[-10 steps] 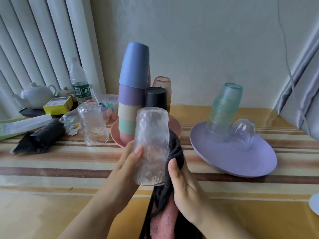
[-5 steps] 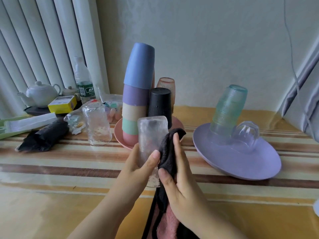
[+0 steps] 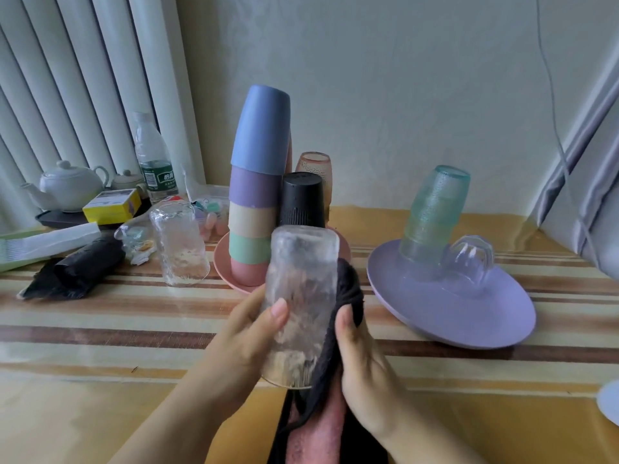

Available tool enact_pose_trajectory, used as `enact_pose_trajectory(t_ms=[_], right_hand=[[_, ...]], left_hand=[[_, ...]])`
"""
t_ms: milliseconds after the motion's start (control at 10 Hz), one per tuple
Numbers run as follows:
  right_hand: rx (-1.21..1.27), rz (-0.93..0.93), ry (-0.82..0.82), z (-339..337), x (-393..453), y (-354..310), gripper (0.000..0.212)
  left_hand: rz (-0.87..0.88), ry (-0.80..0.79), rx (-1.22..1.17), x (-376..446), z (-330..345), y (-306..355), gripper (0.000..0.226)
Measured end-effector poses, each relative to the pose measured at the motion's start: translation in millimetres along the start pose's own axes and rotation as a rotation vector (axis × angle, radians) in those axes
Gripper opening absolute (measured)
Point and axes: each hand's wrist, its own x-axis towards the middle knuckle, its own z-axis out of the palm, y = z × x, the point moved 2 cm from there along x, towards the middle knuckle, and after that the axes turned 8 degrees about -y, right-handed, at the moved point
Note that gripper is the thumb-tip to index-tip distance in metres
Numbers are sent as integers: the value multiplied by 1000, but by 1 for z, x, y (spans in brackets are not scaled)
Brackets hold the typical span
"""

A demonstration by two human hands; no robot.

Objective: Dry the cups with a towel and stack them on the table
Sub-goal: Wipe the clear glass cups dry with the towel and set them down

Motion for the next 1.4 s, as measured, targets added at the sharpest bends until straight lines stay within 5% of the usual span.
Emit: enact_pose_trajectory(t_ms=[200, 300, 400, 500, 600, 900, 1000, 1100, 1200, 1400], right_hand=[[12, -61, 46, 1, 1, 0, 72], [-34, -95, 98, 0, 3, 7, 73], [-59, -102, 126, 1, 5, 12, 67], [-72, -130, 116, 4, 4, 14, 69], [-54, -138, 111, 6, 5, 13, 71], [19, -21, 270, -30, -1, -1, 56], [15, 51, 174, -20, 0, 10, 81], [-11, 67, 18, -2, -1, 10, 65], [-7, -5, -27, 7, -1, 3, 71], [-41, -76, 89, 4, 3, 9, 78]], left_hand=[[8, 2, -43, 3, 5, 0, 87], [-13, 89, 39, 6, 12, 2, 40], [-44, 163, 70, 6, 9, -3, 42], [-15, 159, 107, 3, 14, -1, 74], [-10, 106, 172, 0, 14, 6, 89], [-81, -146, 163, -2, 25, 5, 43], [-75, -73, 139, 1, 24, 9, 34], [-23, 53, -11, 1, 9, 14, 27], [27, 39, -114, 1, 0, 13, 20], [117, 170, 60, 8, 4, 10, 34]])
